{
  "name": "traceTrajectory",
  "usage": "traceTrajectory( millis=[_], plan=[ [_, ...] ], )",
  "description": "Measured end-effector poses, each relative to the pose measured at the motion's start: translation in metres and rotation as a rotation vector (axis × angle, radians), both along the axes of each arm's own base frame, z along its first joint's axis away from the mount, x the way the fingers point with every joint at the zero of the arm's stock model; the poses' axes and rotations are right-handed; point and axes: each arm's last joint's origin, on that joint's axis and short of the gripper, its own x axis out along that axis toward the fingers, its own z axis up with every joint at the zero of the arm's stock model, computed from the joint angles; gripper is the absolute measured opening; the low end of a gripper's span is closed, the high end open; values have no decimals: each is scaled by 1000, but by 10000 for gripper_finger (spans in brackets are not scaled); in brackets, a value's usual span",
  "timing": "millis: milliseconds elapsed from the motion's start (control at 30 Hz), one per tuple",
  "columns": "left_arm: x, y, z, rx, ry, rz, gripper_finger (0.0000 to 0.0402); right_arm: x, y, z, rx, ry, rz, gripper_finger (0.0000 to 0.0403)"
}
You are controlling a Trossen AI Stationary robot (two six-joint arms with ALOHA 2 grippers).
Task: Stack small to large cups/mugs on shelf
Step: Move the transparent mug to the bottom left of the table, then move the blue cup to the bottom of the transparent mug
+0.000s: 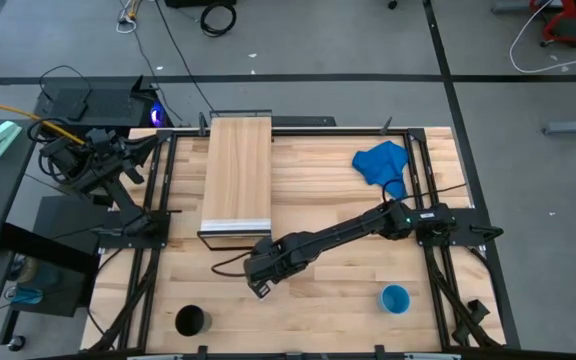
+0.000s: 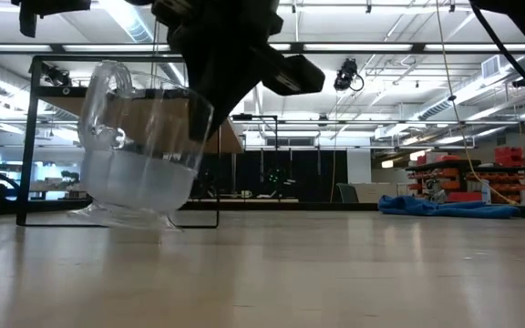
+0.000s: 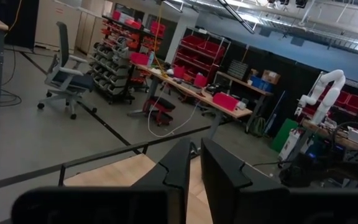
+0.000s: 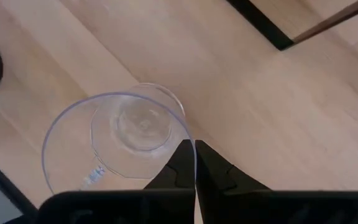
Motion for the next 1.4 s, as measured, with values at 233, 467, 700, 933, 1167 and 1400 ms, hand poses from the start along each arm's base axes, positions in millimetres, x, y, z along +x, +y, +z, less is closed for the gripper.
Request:
traceTrajectory(
  millis=[233,467,700,933,1167,1400],
  plan=[
    [1,-1,-2,-8,-6,0,47,1,-4,0,-14,0,10,12],
    [3,-4,-5,-3,-3,0,52,3,-10,0,-14,-1,0,40],
    [3,-4,-6,-4,-3,0,54,3,-12,0,-28,-6,0,55],
    [3,-4,-6,-3,-3,0,55,4,-13,0,-30,-5,4,67],
    [3,-4,-6,-3,-2,0,56,-2,-14,12,-34,-5,20,71],
    [4,-5,-6,2,2,0,61,-30,-16,48,-64,76,116,71]
  ],
)
